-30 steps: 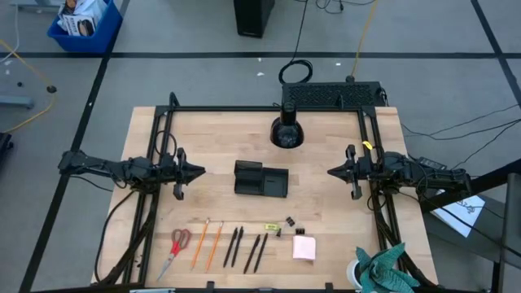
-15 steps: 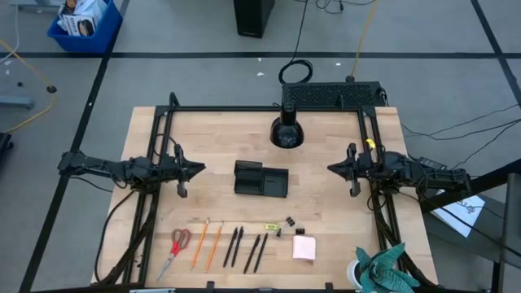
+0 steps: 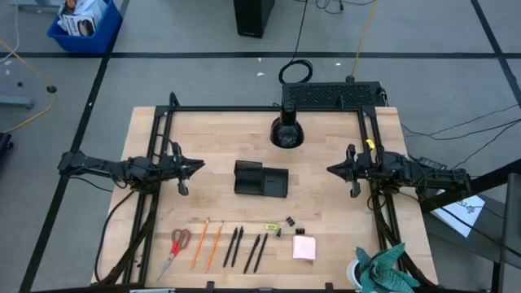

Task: Pick and place office supplies into organizer
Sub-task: Put the bottom right binder clip into the desk organizer

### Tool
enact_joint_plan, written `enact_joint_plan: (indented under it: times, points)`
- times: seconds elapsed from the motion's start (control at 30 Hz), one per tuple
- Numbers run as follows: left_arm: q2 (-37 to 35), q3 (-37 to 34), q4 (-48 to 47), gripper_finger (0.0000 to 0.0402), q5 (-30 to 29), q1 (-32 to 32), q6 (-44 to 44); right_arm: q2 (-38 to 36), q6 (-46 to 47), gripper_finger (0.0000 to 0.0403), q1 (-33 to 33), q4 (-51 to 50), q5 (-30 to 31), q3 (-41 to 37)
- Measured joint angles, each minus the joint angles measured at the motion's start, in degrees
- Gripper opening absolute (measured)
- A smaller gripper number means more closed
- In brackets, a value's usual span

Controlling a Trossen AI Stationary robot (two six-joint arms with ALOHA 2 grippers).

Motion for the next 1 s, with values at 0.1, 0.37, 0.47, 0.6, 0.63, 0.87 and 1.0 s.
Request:
enact_joint_plan:
  times: [0.1,0.37,0.47,0.6,0.63,0.87,1.0]
  points:
    - [0.0,0.0,0.4,0.0042,0.0,0.0,0.0,1.8,-0.6,0.0004,0.7,4.3,-2.6,0.0]
    - [0.0,0.0,0.4,0.0042,0.8,0.0,-2.2,14.9,-4.2,0.0036,8.9,23.2,-3.0,0.0]
    - [0.0,0.0,0.3,0.0042,0.9,0.0,-2.3,21.6,-6.6,0.0051,12.1,32.3,-2.9,0.0]
    - [0.0,0.0,0.3,0.0042,0.9,0.0,-2.4,30.2,-8.2,0.0072,16.0,35.0,0.3,4.2]
    - [0.0,0.0,0.4,0.0042,0.9,0.0,-2.4,32.4,-8.9,0.0077,17.1,33.0,2.7,6.1]
    - [0.0,0.0,0.3,0.0042,0.9,0.0,-2.4,50.0,-11.7,0.0111,24.5,19.9,21.2,20.2]
    - [0.0,0.0,0.3,0.0042,0.9,0.0,-3.0,57.7,-9.7,0.0124,26.1,14.2,22.4,26.7]
